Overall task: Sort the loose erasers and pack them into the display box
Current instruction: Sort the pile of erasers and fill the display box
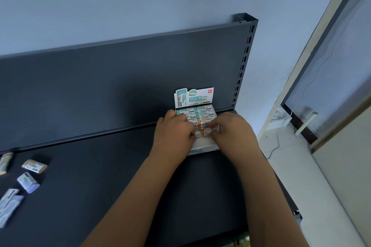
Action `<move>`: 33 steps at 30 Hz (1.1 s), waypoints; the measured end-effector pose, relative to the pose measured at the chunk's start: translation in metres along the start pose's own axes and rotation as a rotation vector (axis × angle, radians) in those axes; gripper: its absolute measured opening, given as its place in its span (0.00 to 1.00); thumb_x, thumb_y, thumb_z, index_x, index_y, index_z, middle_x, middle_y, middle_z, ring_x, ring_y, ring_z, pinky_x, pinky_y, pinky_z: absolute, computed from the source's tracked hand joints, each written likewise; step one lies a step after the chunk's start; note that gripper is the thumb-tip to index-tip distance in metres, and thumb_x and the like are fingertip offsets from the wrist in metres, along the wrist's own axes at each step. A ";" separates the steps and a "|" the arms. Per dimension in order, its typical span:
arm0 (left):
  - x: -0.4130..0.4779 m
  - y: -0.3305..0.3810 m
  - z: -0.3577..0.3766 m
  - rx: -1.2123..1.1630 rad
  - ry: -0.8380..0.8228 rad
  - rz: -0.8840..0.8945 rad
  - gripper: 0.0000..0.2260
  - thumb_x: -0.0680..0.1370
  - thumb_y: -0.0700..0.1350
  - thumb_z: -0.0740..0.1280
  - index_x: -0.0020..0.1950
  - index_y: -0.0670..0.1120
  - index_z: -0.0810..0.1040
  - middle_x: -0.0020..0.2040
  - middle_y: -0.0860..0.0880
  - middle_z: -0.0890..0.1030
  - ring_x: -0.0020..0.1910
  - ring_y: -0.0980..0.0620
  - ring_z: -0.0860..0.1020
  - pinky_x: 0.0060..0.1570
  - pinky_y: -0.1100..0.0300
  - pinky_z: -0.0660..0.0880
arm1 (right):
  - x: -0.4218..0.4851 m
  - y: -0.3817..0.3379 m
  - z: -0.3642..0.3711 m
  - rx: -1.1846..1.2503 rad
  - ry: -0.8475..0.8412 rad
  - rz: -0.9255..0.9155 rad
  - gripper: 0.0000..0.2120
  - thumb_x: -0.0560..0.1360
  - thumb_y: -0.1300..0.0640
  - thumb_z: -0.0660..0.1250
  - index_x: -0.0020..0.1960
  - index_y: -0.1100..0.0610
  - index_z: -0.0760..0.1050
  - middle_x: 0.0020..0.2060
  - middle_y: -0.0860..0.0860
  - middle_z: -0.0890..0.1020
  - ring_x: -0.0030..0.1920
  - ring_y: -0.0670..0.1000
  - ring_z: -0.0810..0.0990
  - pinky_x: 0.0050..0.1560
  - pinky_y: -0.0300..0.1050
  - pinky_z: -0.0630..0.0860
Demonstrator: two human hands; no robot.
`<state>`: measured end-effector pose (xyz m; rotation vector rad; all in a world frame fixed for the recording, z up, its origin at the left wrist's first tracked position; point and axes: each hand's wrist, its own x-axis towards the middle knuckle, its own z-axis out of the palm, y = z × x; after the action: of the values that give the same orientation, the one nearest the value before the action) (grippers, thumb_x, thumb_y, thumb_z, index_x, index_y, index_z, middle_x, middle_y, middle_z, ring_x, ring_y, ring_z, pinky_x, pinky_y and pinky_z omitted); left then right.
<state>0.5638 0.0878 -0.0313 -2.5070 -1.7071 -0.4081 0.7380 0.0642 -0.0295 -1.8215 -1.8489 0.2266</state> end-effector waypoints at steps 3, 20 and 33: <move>-0.004 -0.001 0.000 0.009 0.000 0.022 0.17 0.78 0.61 0.63 0.47 0.51 0.85 0.42 0.55 0.77 0.49 0.49 0.69 0.45 0.53 0.70 | -0.002 0.000 0.003 0.008 0.024 0.006 0.10 0.71 0.60 0.70 0.50 0.50 0.85 0.49 0.46 0.81 0.52 0.51 0.77 0.49 0.47 0.78; -0.045 0.005 -0.010 0.054 -0.106 0.035 0.28 0.78 0.67 0.49 0.56 0.53 0.81 0.53 0.57 0.80 0.56 0.50 0.70 0.49 0.52 0.71 | -0.007 -0.008 0.013 -0.110 0.014 0.000 0.10 0.75 0.58 0.64 0.43 0.53 0.84 0.43 0.46 0.78 0.45 0.51 0.71 0.41 0.49 0.77; -0.052 0.006 -0.004 -0.016 -0.132 0.000 0.26 0.78 0.68 0.49 0.69 0.58 0.72 0.66 0.55 0.70 0.61 0.49 0.67 0.57 0.51 0.71 | -0.018 -0.018 0.009 -0.229 -0.104 0.031 0.16 0.78 0.50 0.57 0.43 0.51 0.82 0.44 0.46 0.78 0.47 0.51 0.69 0.48 0.50 0.75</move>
<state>0.5513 0.0379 -0.0401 -2.5993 -1.7547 -0.2626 0.7172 0.0477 -0.0332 -2.0272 -1.9885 0.1264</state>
